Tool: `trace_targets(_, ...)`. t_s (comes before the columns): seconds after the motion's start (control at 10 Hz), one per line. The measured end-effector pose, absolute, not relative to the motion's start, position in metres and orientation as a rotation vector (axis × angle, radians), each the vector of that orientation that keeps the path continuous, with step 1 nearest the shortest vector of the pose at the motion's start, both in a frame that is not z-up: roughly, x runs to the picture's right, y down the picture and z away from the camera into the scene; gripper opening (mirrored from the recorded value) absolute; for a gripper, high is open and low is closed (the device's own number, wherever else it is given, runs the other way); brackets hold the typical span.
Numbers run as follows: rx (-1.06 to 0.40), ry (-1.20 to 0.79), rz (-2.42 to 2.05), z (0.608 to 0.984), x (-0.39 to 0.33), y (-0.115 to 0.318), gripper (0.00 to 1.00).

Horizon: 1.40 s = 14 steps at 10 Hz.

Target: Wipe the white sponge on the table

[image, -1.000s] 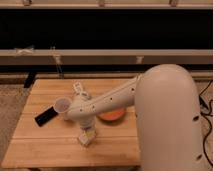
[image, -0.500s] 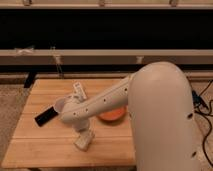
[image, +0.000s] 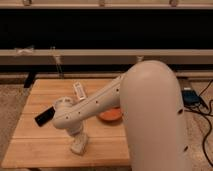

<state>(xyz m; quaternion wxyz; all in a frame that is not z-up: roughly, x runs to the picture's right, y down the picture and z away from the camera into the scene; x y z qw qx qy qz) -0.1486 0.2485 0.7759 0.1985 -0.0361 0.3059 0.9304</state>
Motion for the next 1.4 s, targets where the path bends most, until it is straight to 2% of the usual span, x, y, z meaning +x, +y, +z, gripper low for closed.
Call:
trace_targets(0.4,-0.159,0.806,2.553,0.763,-0.180,0.253,0.00)
trace_targets(1.4,0.048,0.799,2.754,0.807,-0.134,0.188,0.00)
